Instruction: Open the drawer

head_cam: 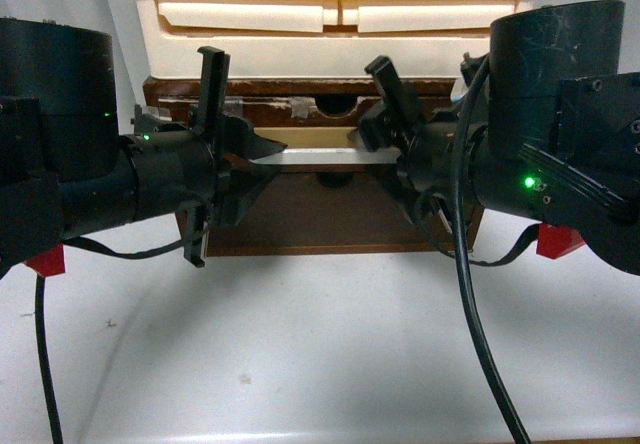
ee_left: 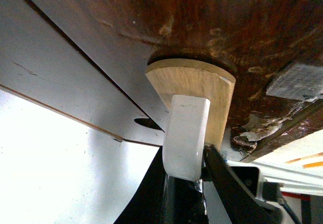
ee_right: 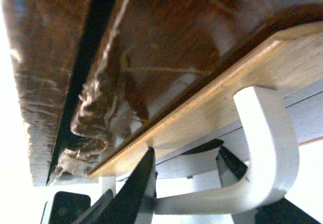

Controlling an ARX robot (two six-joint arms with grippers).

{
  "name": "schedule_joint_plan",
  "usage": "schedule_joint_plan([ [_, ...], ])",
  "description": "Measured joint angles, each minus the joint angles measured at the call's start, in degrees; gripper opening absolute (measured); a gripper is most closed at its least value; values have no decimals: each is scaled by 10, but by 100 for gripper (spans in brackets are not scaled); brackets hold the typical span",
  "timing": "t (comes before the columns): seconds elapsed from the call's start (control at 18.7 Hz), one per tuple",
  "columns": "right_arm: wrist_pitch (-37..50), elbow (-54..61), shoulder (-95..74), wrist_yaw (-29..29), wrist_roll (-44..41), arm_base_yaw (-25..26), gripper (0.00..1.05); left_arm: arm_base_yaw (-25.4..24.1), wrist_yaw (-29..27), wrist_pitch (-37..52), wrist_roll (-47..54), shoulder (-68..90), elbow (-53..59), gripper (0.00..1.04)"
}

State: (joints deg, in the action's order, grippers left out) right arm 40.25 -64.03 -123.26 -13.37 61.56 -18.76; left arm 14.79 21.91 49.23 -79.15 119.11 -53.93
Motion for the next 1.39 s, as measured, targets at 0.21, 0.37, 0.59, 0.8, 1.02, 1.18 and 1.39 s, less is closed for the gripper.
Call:
schedule_joint_plan([
  [0.21, 21, 22, 8, 1, 83, -9, 23, 2, -1, 15, -4, -12, 23, 14],
  [0.37, 49, 92, 51, 9, 112, -25, 21, 5, 17, 37, 0, -48, 80, 14],
  [0.59, 81, 233, 154, 43, 139, -69, 20, 14, 41, 38, 21, -147, 200, 14],
  [0.8, 85, 369, 268, 65, 153, -118, 22, 31, 79, 0, 90, -315, 354, 12],
  [1.02, -5, 409, 362, 46, 19, -155, 66, 18, 48, -82, 138, -426, 379, 54],
  [1.18, -31, 413, 423, 49, -19, -146, 84, -20, 30, -193, 188, -501, 381, 72],
  [1.39, 213, 499, 420, 327, -281, -161, 69, 11, -224, 39, 448, -519, 464, 59],
])
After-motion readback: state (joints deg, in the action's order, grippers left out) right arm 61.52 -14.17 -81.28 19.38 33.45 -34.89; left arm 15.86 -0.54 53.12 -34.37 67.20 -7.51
